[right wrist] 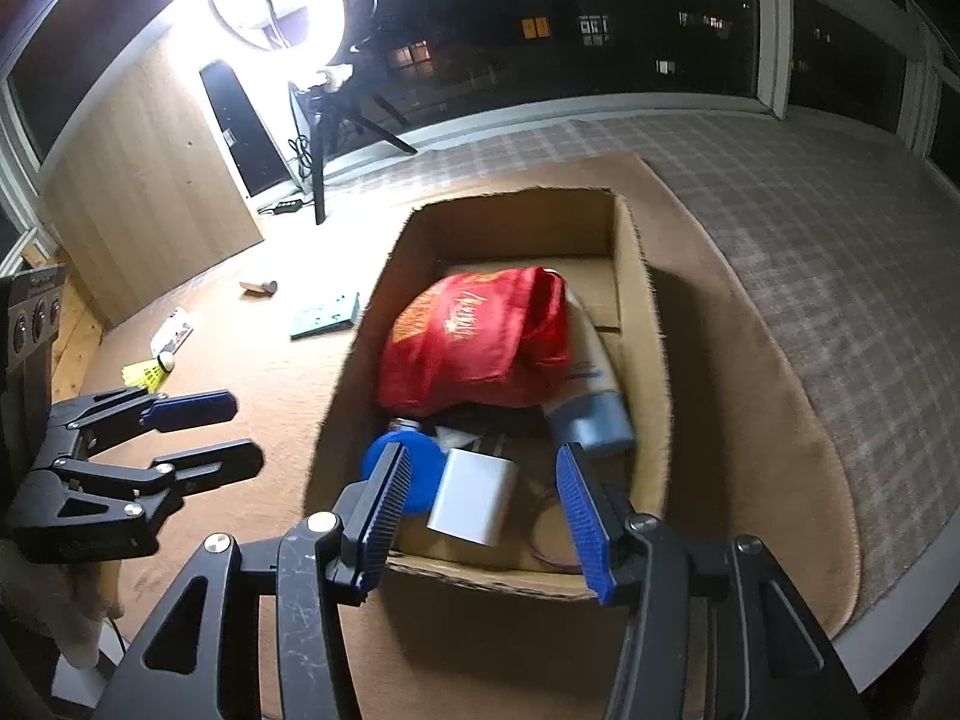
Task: Organize objects
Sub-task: 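Move the right tool to the yellow shuttlecock and grasp it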
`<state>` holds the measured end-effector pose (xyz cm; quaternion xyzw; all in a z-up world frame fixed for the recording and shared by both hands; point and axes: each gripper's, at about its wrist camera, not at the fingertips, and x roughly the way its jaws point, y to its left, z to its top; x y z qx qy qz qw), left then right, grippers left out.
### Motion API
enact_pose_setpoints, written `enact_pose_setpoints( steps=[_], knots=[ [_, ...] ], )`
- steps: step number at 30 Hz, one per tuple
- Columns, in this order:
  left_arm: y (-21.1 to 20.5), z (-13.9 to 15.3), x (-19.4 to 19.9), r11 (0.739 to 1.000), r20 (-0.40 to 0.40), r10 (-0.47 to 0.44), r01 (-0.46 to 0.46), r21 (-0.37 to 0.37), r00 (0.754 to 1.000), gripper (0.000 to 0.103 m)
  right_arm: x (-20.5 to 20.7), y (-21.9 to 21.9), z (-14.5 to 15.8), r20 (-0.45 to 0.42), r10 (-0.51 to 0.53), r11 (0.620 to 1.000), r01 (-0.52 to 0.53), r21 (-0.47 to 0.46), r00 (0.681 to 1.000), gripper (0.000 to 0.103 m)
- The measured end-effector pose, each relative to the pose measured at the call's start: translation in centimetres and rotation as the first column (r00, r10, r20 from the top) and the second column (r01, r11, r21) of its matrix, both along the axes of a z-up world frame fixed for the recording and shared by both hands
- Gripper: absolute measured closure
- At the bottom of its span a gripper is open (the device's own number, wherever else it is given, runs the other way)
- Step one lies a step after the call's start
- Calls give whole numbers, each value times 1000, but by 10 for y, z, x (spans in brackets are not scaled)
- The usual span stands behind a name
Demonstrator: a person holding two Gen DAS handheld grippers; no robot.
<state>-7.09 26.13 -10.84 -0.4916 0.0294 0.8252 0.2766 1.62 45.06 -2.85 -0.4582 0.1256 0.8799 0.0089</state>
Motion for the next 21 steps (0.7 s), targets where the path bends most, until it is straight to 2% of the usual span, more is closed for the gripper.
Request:
enact_pose_setpoints(
  steps=[5,7,9,15,21],
  knots=[
    [-51,1,8,996,3,87,-87,-7,996,46,-8,-21,3,-29,32,998,-33,-48,999,54],
    [-75,0,10,991,7,134,-134,-10,991,46,-13,-33,3,-34,57,996,-59,-68,998,50],
    [-99,-1,13,984,10,176,-175,-10,984,46,-19,-47,1,-26,97,991,-99,-88,995,50],
    [-173,-1,20,954,15,300,-300,-16,954,46,-41,-92,-2,-13,168,982,-168,-85,986,50],
    [-246,-4,23,908,14,420,-419,-14,908,46,-59,-126,-1,-4,206,973,-205,-104,979,50]
  ],
)
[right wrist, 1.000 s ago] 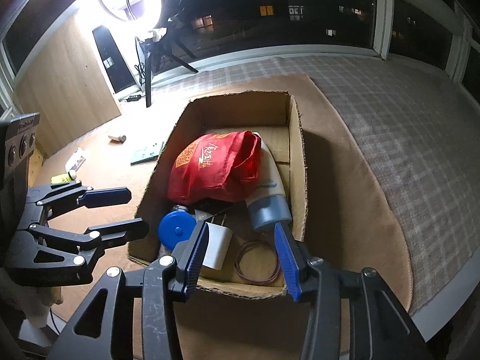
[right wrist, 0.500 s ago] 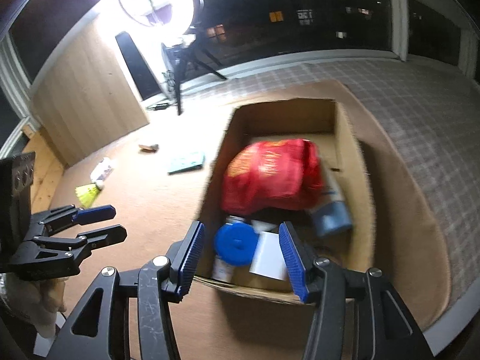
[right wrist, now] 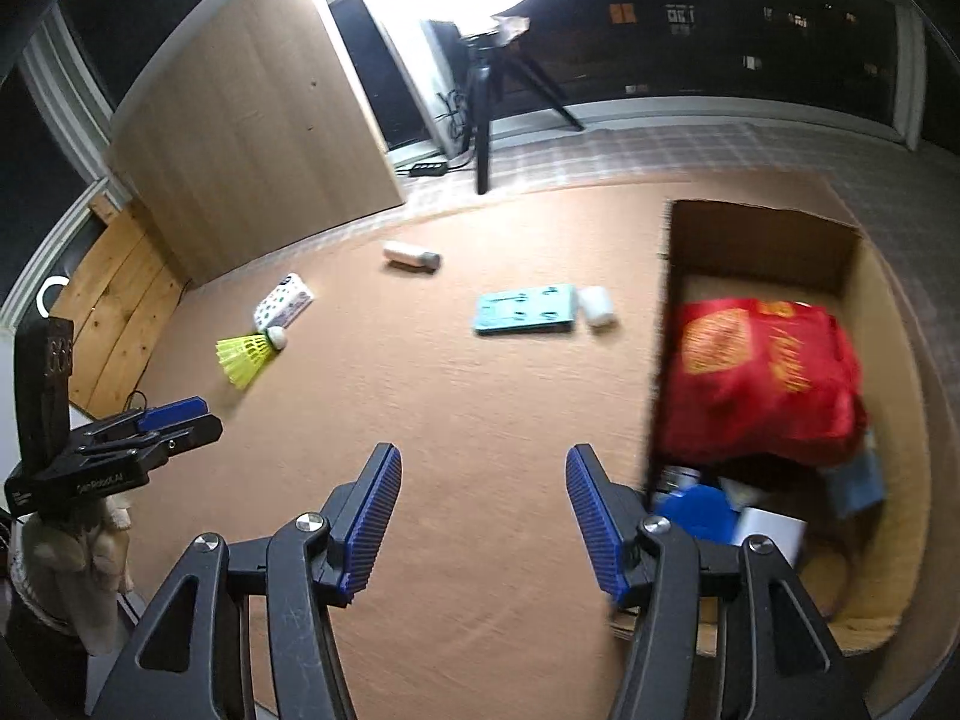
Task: Organize objects
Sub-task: 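Move the right tool to the yellow shuttlecock and grasp it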
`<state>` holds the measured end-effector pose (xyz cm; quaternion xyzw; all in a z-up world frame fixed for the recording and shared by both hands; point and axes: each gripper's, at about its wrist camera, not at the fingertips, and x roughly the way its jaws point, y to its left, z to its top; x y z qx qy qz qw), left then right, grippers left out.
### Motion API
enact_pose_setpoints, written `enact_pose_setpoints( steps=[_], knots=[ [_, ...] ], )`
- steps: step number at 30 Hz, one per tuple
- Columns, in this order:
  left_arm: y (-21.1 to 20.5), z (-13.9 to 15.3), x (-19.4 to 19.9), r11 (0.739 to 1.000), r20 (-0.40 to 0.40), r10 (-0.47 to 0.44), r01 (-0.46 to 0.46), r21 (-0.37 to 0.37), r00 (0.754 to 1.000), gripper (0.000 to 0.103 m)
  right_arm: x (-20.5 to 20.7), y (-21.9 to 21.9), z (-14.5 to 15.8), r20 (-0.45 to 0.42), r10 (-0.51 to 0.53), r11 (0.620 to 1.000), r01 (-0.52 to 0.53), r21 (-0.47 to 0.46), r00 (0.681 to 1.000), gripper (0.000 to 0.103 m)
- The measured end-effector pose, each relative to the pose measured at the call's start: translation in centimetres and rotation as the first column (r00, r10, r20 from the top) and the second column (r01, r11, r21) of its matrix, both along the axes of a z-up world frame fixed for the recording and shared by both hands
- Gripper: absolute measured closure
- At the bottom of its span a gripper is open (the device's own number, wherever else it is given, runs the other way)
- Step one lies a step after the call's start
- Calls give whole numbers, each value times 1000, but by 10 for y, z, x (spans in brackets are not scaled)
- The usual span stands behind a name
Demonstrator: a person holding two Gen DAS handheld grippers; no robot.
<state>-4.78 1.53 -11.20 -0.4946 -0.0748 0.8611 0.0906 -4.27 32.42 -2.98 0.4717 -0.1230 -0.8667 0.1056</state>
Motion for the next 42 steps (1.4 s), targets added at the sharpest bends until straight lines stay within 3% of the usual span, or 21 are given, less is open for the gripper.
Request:
enact_pose_setpoints(
  steps=[12,18,25,28,32,36,42],
  knots=[
    [-108,-25,-22,981,16,187,-188,40,982,46,-45,-81,-14,22,67,997,-66,-36,998,50],
    [-153,-27,-57,963,20,252,-253,94,968,46,-65,-118,-27,43,93,995,-92,-42,995,50],
    [-188,-47,-103,951,73,284,-291,106,956,47,-84,-136,-37,71,93,994,-89,-60,993,50],
    [-193,-65,-120,952,127,268,-283,118,955,47,-91,-140,-40,78,101,994,-97,-54,992,50],
    [-181,-79,-127,965,169,190,-216,150,967,56,-99,-141,-43,91,107,993,-102,-57,990,50],
    [-148,-80,-120,971,173,70,-107,212,982,56,-106,-139,-46,103,106,992,-99,-78,989,50],
    [-110,-73,-110,972,151,-3,-33,232,989,55,-121,-139,-51,121,127,983,-108,-150,985,50]
  ],
)
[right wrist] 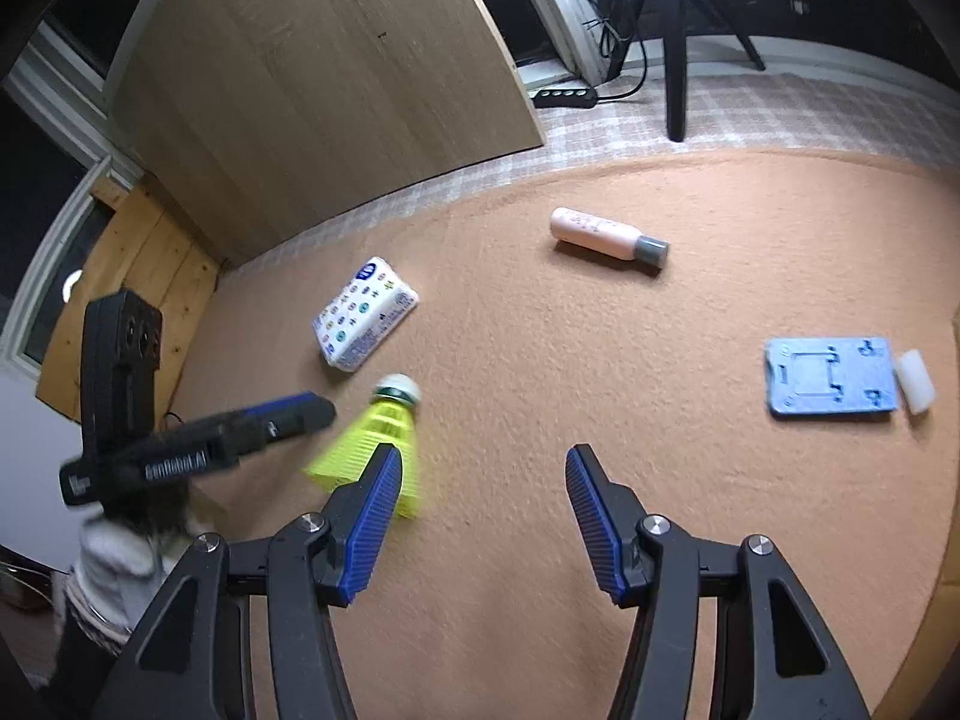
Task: Organize objects
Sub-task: 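Move the right tool to the yellow shuttlecock and grasp it, then lift the shuttlecock with the right tool and drop it into the box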
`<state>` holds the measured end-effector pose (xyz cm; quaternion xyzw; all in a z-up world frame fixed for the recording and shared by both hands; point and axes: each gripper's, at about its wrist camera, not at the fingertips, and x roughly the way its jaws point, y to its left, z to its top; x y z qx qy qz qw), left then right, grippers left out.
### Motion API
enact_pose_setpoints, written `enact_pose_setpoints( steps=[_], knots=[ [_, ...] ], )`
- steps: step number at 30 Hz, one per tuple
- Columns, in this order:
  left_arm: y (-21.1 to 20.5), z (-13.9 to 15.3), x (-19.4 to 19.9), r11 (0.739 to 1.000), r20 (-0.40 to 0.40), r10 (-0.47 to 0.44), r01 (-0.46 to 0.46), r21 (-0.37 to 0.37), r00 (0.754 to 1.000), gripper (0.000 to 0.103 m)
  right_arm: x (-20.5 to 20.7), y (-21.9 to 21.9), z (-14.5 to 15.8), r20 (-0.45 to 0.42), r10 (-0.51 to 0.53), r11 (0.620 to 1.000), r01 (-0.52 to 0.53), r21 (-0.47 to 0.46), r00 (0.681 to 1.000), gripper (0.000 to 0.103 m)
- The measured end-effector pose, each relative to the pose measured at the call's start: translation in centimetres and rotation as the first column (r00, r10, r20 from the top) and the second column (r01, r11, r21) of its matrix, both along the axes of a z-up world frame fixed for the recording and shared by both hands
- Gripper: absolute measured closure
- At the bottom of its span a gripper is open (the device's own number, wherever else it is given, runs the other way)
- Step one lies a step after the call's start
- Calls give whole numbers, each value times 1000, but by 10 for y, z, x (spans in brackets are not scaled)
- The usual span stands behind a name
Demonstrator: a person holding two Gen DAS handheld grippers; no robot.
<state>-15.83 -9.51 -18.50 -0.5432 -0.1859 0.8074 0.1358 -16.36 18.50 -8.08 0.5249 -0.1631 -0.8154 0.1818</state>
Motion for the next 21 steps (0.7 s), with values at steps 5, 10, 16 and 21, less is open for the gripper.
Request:
enact_pose_setpoints(
  steps=[5,10,16,21],
  knots=[
    [23,-1,5,999,1,-52,52,-13,999,53,-19,-4,-9,43,22,998,-19,-67,999,50],
    [42,2,9,995,-16,-98,98,1,995,53,-35,-13,-22,93,46,990,-32,-139,995,50],
    [58,-1,7,992,-15,-121,121,24,993,53,-45,-24,-37,145,58,986,-34,-162,988,51],
    [65,-4,6,990,-19,-129,130,47,991,53,-46,-27,-43,164,77,982,-46,-182,983,67]
  ],
)
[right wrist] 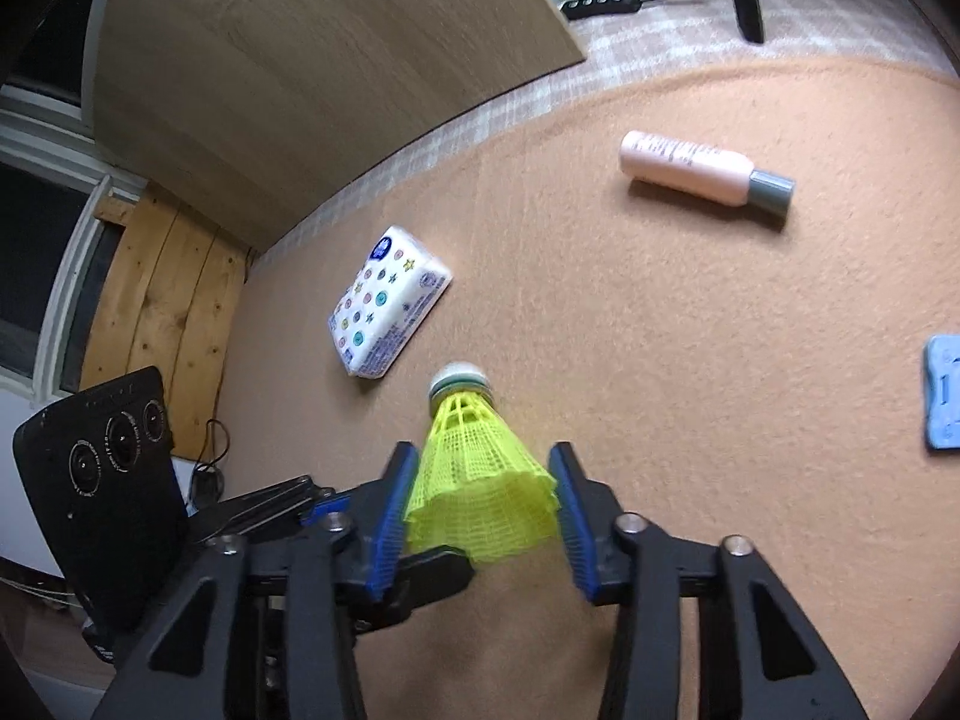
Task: Organize objects
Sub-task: 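Lift the shuttlecock with the right tool and drop it into the box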
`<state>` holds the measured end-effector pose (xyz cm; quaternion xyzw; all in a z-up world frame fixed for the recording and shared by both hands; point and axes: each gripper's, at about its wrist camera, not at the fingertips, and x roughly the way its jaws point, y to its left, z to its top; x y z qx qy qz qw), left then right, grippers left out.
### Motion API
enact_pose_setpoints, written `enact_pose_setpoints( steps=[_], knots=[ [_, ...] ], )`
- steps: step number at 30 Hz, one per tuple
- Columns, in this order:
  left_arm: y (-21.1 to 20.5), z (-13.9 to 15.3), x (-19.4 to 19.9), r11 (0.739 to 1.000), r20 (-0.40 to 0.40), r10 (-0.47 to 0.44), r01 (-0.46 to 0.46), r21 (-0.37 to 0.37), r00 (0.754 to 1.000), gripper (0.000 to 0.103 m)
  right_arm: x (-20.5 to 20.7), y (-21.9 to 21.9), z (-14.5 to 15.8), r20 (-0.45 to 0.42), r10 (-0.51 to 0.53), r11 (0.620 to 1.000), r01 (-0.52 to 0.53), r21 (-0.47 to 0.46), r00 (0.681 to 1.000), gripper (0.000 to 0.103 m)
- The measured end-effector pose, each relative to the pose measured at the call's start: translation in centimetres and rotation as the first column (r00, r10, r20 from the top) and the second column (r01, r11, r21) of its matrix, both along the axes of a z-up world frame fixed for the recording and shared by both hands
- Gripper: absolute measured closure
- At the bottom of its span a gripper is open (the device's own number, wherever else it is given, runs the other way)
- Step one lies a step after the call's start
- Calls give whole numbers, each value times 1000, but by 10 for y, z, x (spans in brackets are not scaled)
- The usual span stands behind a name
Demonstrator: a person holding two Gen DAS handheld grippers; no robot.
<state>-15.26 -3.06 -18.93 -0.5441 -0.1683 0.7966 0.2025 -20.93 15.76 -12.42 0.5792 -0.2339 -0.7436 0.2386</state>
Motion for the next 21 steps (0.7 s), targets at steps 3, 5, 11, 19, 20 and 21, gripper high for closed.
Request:
enact_pose_setpoints(
  steps=[3,5,11,19,20,21],
  knots=[
    [4,-2,-2,1000,-5,1,-1,2,1000,55,1,-3,1,-11,11,1000,-11,8,1000,72],
    [4,-2,-2,1000,-7,5,-5,-1,1000,55,1,-4,2,-14,13,1000,-13,7,1000,74],
    [9,13,3,1000,-40,0,0,-3,999,55,8,-1,14,-42,10,1000,-10,-4,999,75],
    [51,45,11,998,-107,-57,54,-28,993,55,34,29,50,-135,-21,999,26,34,991,75],
    [59,50,12,997,-117,-68,65,-31,991,55,39,37,56,-149,-31,999,37,37,988,76],
    [67,54,13,996,-129,-81,77,-37,988,55,44,44,61,-160,-42,998,49,39,986,76]
  ],
)
